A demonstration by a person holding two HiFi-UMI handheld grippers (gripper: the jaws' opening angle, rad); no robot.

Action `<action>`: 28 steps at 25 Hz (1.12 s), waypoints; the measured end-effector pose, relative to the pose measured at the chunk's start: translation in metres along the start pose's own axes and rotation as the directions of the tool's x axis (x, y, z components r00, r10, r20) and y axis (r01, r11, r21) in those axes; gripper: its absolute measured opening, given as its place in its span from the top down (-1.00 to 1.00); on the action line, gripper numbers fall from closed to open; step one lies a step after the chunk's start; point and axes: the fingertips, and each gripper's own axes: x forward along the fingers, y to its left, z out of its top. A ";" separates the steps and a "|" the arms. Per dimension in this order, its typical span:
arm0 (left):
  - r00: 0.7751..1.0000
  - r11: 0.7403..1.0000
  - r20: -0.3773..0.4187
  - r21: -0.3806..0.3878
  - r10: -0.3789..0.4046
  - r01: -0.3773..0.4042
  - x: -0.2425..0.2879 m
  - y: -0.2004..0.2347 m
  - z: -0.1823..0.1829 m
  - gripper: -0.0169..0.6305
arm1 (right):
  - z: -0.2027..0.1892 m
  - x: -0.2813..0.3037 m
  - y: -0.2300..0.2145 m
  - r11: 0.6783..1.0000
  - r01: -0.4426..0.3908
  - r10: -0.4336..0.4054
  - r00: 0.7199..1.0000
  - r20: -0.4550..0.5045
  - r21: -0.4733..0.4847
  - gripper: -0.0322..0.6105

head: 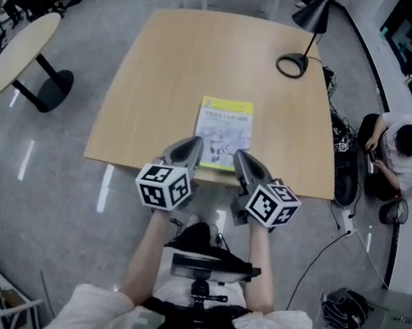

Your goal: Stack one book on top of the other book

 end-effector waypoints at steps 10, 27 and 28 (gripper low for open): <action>0.998 1.000 0.050 -0.007 -0.030 0.031 -0.053 -0.011 -0.006 0.90 | -0.020 -0.031 0.040 0.999 -0.013 0.013 1.000 0.014 -0.045 0.91; 0.997 0.997 0.037 -0.028 -0.068 0.069 -0.314 -0.046 -0.080 0.90 | -0.143 -0.179 0.219 0.992 0.053 -0.044 0.995 0.085 -0.114 0.91; 0.996 0.996 0.032 -0.029 -0.079 0.080 -0.322 -0.053 -0.083 0.90 | -0.143 -0.191 0.226 0.991 0.061 -0.050 0.995 0.091 -0.120 0.91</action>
